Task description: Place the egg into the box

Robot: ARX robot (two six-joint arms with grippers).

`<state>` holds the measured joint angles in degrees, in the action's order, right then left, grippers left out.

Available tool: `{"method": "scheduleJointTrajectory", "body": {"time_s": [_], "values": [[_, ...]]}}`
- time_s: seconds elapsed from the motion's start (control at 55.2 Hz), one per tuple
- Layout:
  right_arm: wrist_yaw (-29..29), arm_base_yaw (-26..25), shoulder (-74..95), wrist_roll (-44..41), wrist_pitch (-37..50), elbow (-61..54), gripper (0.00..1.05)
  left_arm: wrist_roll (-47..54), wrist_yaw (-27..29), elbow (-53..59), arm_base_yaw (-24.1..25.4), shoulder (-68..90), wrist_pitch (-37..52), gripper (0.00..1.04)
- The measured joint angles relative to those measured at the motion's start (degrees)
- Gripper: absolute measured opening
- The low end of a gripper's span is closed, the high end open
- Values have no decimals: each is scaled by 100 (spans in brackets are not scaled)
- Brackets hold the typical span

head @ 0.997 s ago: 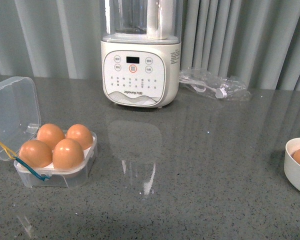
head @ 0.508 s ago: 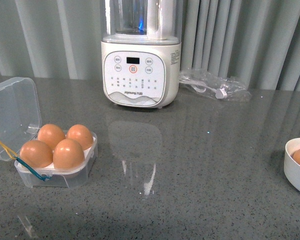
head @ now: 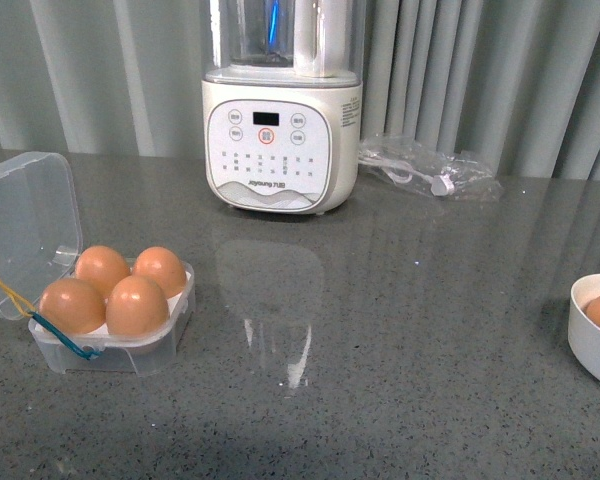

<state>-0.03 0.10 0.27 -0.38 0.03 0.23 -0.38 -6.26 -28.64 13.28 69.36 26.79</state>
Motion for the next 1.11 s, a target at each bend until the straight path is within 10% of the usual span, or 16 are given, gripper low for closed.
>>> {"method": "scheduleJointTrajectory", "body": {"time_s": [0.508,1.106], "values": [[0,0,0,0,0,0,97,-131,-179,-245,-146,1054,710,98],[0,0,0,0,0,0,97,-717,157,-149,-2253,133,595,98]]}}
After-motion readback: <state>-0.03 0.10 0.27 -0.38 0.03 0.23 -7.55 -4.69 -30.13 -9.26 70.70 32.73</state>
